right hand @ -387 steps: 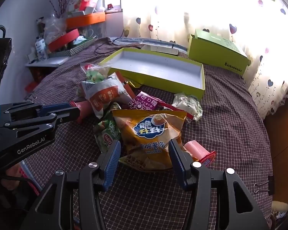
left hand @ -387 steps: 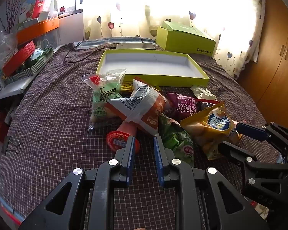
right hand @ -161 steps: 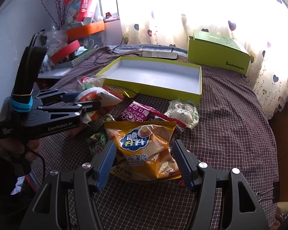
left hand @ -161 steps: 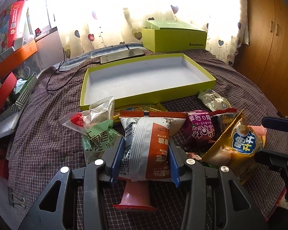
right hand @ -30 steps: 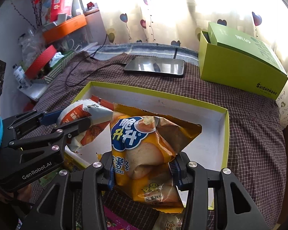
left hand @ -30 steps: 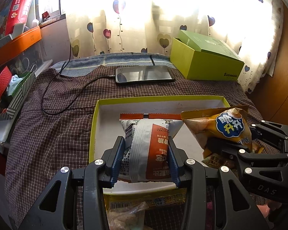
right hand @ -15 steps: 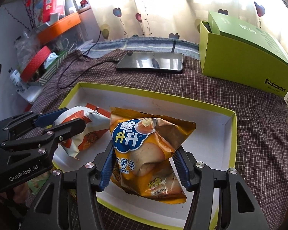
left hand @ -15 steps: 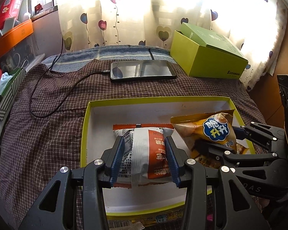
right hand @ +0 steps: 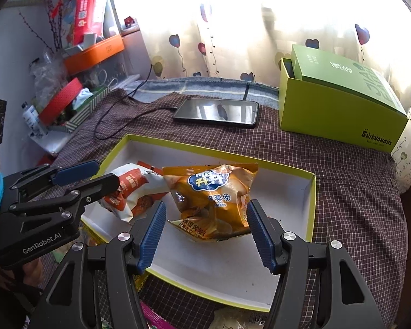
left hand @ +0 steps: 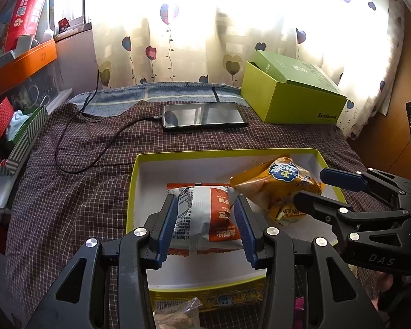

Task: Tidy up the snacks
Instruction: 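Open both tools to drop the bags into the tray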

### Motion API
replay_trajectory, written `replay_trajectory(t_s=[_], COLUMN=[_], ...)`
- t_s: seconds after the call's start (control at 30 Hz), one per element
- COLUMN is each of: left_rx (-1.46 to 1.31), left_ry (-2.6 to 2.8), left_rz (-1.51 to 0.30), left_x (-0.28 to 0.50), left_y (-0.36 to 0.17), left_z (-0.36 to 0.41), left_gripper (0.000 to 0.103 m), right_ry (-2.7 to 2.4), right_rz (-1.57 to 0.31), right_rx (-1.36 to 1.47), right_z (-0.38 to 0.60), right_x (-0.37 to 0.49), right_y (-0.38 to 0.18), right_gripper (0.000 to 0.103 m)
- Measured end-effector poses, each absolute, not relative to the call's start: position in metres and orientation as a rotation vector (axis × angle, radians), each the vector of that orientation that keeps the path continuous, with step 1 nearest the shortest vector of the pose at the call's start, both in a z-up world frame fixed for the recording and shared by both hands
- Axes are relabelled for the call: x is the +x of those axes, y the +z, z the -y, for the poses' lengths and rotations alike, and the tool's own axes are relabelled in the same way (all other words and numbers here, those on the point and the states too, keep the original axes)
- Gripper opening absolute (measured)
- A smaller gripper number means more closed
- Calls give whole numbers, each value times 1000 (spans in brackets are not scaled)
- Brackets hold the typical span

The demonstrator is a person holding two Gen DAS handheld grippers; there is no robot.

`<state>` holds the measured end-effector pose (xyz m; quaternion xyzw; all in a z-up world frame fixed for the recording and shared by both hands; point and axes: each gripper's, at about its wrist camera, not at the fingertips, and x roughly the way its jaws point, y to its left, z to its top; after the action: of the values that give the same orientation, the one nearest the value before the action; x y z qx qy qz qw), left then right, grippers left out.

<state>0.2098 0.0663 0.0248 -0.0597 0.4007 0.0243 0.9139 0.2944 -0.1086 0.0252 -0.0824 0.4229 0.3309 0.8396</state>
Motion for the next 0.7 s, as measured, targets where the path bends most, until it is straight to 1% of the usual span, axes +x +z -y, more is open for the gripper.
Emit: replay_trajectory(t_s=[0.03, 0.1, 0.17, 0.2, 0.23, 0.27, 0.3, 0.33, 0.37, 0.43, 0.53, 0.7], left_rx=[-116, -110, -109, -113, -118, -118, -113, -106, -101, -91, -87, -107], left_ry=[55, 60, 74, 83, 89, 94, 100, 106, 107, 99, 65, 42], left_rz=[-825, -818, -812, -807, -801, -795, -794, -803, -816, -846, -912, -949], left_x=[208, 202, 195, 191, 187, 183, 180, 179, 178, 180, 190, 211], left_y=[26, 27, 28, 28, 29, 30, 30, 30, 28, 23, 10, -3], left_z=[-66, -67, -69, -72, -74, -76, -78, -79, -79, -79, -75, -72], left_gripper=[44, 44, 44, 44, 44, 44, 42, 34, 30, 29, 22, 22], right_ry=[696, 688, 688, 686, 685, 684, 685, 684, 684, 682, 680, 674], right_rz=[-899, -905, -913, -918, -924, -930, -936, -942, -950, -961, -980, -992], right_rx=[-180, -199, -216, -227, -237, -245, -252, -259, -266, -274, -273, -258], right_z=[110, 111, 112, 112, 112, 112, 111, 111, 109, 107, 104, 104], right_x=[292, 288, 285, 283, 283, 282, 282, 282, 283, 286, 293, 303], right_y=[25, 23, 21, 19, 17, 15, 13, 10, 8, 4, -2, -7], right_gripper=[61, 55, 42, 38, 31, 26, 25, 23, 22, 21, 21, 21])
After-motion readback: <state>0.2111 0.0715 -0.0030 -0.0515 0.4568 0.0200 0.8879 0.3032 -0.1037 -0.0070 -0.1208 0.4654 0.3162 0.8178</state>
